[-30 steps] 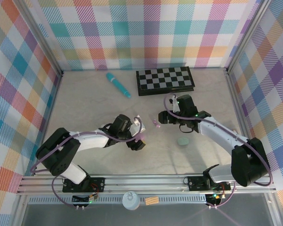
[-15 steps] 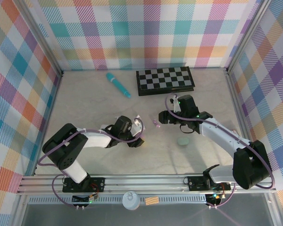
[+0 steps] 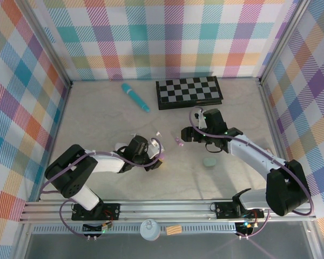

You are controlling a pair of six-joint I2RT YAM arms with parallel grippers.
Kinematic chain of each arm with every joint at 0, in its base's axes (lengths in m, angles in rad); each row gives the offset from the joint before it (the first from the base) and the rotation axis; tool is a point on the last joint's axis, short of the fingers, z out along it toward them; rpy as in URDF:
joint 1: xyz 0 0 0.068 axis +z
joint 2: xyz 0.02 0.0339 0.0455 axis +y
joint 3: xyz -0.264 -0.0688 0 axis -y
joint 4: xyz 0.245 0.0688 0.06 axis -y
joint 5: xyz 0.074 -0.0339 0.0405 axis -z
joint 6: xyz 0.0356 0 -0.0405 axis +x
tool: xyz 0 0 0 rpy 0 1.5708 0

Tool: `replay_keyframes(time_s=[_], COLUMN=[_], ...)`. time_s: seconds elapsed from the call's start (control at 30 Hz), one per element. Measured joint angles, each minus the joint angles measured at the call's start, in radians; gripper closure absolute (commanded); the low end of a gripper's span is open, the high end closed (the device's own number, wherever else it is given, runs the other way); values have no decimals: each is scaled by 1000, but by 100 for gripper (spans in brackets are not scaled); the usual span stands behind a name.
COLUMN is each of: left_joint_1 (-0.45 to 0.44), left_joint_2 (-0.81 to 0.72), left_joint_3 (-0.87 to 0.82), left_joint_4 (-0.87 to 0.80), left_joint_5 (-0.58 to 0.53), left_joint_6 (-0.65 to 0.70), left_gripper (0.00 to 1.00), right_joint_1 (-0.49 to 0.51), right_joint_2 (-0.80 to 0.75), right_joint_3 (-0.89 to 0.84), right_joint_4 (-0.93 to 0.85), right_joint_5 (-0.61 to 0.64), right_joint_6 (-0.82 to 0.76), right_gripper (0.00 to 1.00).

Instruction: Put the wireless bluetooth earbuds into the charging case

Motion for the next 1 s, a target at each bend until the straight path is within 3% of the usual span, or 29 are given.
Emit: replay_keyframes(time_s=[0.23,0.47,0.67,0.83,1.0], left_joint_1=[-7,-22,-33,-42,-42], left_joint_2=[-28,-29,-29,-29,-29], left_joint_3=[20,198,342,411,436], left_joint_4=[-71,-100,-92,-95,-108], left_joint_5=[13,93,167,228,269], left_joint_6=[12,42,56,72,82], left_gripper=[66,66,66,66,65], right_joint_1=[-62,-198,-212,-204,-200], right_joint_2=[-3,-32,-41,-45,-45], right_joint_3=[0,-18,-119,-159,-173], right_joint_4=[0,25,148,240,350], right_joint_5=[-109,-442,-669,-743,-782], right_joint_6=[79,221,362,452,530], right_gripper=[21,21,22,30,49])
